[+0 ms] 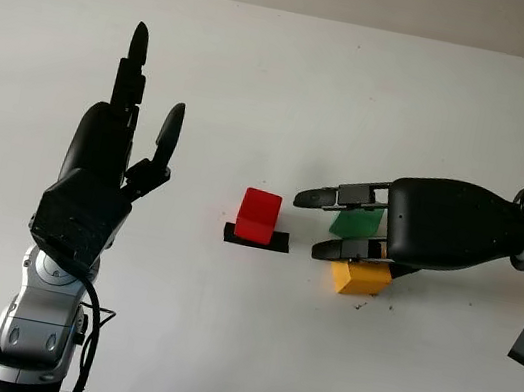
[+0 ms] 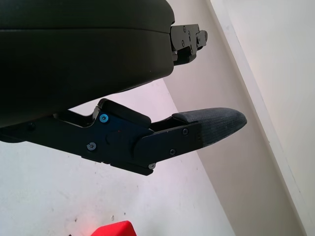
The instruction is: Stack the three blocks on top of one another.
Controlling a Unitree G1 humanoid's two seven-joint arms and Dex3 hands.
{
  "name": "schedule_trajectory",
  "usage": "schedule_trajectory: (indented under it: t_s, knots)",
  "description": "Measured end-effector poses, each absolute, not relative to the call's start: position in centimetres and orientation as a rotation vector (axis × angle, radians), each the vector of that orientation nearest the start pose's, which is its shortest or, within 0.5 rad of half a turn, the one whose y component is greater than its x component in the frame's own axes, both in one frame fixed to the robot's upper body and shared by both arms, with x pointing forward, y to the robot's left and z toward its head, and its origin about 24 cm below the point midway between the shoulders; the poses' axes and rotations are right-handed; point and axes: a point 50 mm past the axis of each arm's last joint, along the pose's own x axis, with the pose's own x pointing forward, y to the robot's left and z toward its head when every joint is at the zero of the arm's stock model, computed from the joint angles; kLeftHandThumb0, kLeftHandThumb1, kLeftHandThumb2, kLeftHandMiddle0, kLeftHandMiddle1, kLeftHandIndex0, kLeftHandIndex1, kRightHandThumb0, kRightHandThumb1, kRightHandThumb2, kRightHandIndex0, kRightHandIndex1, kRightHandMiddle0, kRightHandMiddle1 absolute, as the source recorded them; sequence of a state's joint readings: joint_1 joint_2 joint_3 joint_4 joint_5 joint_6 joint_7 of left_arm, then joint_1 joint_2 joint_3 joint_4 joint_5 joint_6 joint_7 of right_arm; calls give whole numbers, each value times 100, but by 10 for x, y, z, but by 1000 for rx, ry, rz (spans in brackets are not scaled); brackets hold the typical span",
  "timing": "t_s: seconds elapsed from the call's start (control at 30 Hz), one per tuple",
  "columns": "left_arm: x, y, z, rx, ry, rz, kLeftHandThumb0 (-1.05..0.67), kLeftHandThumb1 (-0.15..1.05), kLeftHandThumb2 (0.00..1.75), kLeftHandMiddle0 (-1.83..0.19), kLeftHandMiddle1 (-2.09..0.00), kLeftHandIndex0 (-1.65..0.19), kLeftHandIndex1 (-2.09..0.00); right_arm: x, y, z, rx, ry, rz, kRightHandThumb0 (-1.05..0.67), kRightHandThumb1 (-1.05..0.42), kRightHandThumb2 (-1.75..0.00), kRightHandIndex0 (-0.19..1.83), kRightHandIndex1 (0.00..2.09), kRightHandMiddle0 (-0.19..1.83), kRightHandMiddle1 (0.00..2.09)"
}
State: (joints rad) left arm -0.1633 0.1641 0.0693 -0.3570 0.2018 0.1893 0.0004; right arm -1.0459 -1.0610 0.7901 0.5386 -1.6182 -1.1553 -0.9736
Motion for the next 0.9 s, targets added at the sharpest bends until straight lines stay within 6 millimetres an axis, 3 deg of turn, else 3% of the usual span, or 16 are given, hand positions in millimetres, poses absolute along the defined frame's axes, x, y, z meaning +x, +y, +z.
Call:
schedule_trajectory:
  t_s: [0.1,0.37,0.5,0.63,0.9]
  knots:
    - [267,177,152,351,-331,90,-72,105,67,15,-5,15,-5,305,-215,179,-1889,-1299,1136,-48,-94,-5,21,5,39,92]
    - [267,176,151,356,-320,88,-71,105,67,16,-5,15,-5,302,-215,181,-1854,-1272,1162,-48,-94,-5,19,4,30,94]
    - [267,176,151,361,-320,89,-70,105,66,17,-5,15,-6,300,-214,183,-1850,-1273,1163,-48,-93,-5,20,5,39,102]
    - [267,176,151,367,-316,90,-71,105,66,17,-5,15,-5,299,-214,183,-1842,-1276,1166,-46,-91,-5,24,7,49,125]
    - [267,175,150,388,-312,92,-70,105,67,16,-5,15,-5,297,-215,184,-1770,-1221,1150,-44,-90,-5,21,5,47,144]
